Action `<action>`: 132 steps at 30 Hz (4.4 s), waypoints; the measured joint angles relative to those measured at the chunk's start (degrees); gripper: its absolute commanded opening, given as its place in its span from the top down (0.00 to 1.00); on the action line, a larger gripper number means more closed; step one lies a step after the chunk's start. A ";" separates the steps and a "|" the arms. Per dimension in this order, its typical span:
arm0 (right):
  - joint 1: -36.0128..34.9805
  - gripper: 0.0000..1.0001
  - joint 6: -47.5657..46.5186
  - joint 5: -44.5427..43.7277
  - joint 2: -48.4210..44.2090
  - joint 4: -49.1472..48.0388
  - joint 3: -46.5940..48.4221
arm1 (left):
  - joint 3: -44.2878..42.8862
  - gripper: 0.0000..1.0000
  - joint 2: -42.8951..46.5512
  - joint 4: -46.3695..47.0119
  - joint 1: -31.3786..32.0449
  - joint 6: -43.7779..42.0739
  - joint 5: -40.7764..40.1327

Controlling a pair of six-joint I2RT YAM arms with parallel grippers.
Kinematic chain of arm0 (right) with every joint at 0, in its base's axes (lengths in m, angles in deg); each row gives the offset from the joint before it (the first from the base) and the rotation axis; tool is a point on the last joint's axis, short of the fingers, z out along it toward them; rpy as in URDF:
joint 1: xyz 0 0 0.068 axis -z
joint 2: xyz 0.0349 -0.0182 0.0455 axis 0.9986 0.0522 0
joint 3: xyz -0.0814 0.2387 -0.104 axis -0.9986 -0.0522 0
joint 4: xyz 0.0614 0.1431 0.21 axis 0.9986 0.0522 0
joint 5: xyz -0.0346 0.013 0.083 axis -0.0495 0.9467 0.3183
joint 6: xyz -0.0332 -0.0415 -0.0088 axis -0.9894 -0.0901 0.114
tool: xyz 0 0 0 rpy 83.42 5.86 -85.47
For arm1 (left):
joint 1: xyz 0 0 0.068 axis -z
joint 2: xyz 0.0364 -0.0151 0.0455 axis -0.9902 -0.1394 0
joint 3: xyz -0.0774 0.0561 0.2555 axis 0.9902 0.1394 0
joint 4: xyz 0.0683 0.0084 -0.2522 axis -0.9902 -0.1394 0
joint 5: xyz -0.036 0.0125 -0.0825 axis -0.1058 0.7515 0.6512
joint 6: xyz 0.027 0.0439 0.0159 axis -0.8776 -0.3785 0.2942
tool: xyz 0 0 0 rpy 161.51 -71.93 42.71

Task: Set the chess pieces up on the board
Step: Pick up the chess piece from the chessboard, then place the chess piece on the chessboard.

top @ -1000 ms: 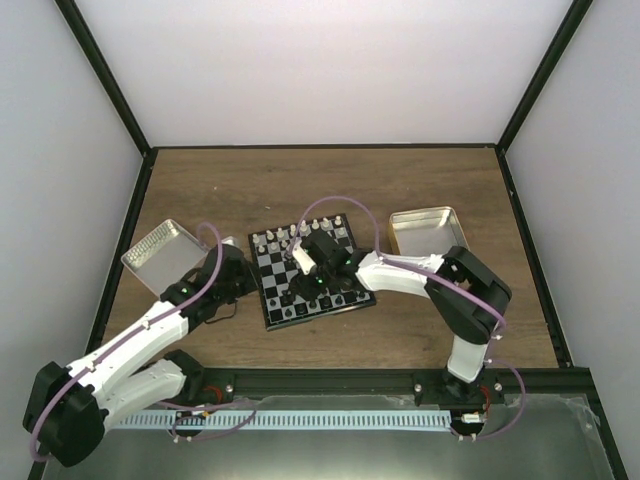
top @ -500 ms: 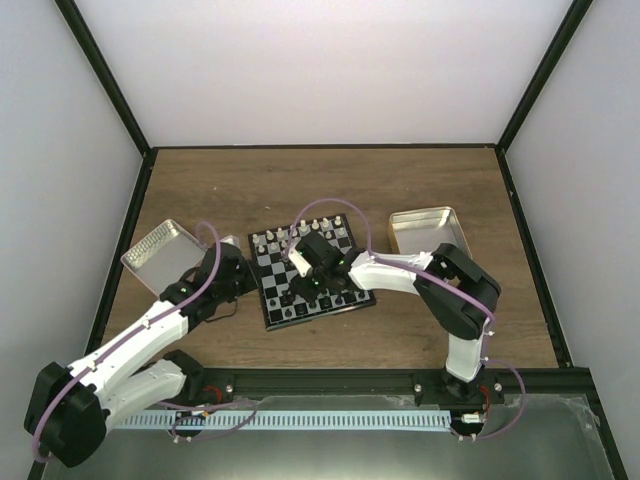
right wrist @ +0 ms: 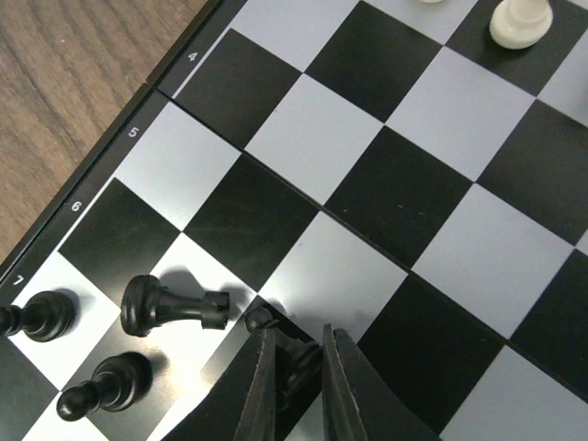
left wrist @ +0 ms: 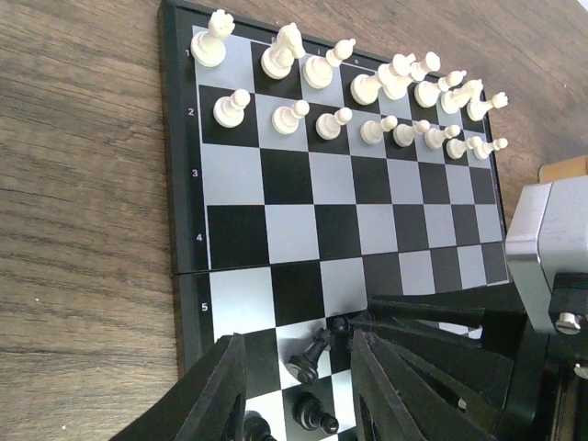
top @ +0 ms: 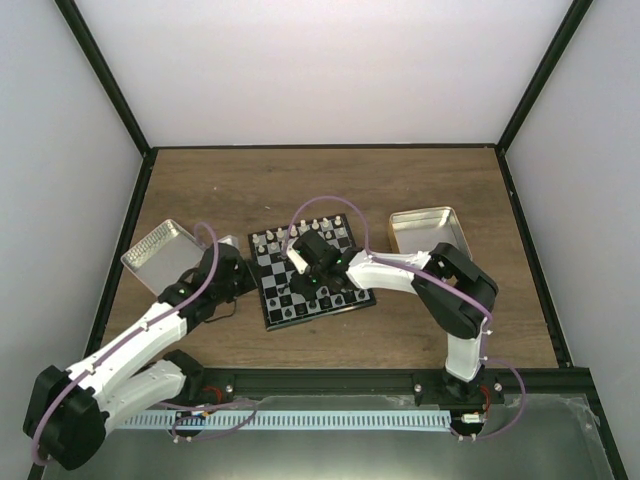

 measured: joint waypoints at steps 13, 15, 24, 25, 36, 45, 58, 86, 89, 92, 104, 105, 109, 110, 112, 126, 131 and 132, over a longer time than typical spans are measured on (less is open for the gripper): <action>-0.02 0.77 -0.07 -2.16 0.00 -0.17 -0.02 | 0.61 0.63 1.29 0.00 -0.04 0.09 -0.07; -0.02 0.81 -0.11 -2.23 0.00 -0.07 -0.02 | 0.63 0.62 1.29 0.02 -0.04 0.09 -0.04; -0.02 0.86 -0.09 -3.78 0.37 -0.26 -0.02 | 0.92 0.61 1.27 0.15 -0.04 0.31 -0.07; -0.02 0.86 -0.07 -4.26 0.37 -0.35 -0.02 | 0.92 0.60 1.27 0.20 -0.04 0.42 -0.07; -0.02 0.78 -0.02 -8.90 1.01 -0.44 0.07 | 0.92 0.59 1.27 0.37 -0.09 0.74 -0.09; -0.02 0.90 -0.52 -9.22 1.01 -0.72 0.04 | 0.92 0.58 1.27 0.42 -0.09 0.74 -0.04; -0.02 0.91 0.00 -9.11 -0.02 -3.48 -2.10 | 0.96 0.50 1.16 1.38 -0.20 0.87 0.52; -0.02 0.90 12.92 4.15 -21.92 -25.75 -15.74 | 11.47 0.62 4.50 36.94 -0.35 14.32 18.05; -0.02 0.90 13.29 5.22 -22.36 -26.71 -16.33 | 11.82 0.73 5.40 38.66 -0.35 14.53 18.51; -0.02 0.90 13.53 5.66 -22.73 -27.04 -16.87 | 12.13 0.77 6.01 39.58 -0.35 14.56 18.84; -0.02 0.89 13.73 6.19 -22.73 -27.45 -16.92 | 12.17 0.86 5.09 39.80 -0.37 13.51 20.39; -0.02 0.89 13.73 6.21 -22.73 -27.45 -16.92 | 12.17 0.88 5.07 39.80 -0.37 13.40 20.46; -0.02 0.83 13.70 6.27 -22.73 -27.45 -16.92 | 12.17 0.96 4.94 39.78 -0.46 12.87 20.59; -0.02 0.78 13.77 6.16 -22.73 -27.43 -16.92 | 12.17 0.96 4.90 39.78 -0.46 12.61 20.57; -0.04 0.71 14.16 5.11 -22.73 -27.17 -16.90 | 12.15 0.96 4.81 39.45 -0.46 11.85 20.46; 0.57 0.52 22.27 -21.03 -22.40 -15.78 -16.87 | -3.41 0.96 -3.30 10.56 -0.35 -8.24 11.47; 4.57 0.50 28.76 -25.24 -22.53 -10.40 -16.90 | -10.56 0.96 -12.72 0.04 4.26 -12.20 5.60; 6.05 0.50 30.10 -25.64 -22.82 -9.51 -17.07 | -12.11 0.96 -14.67 -1.75 5.81 -12.76 4.39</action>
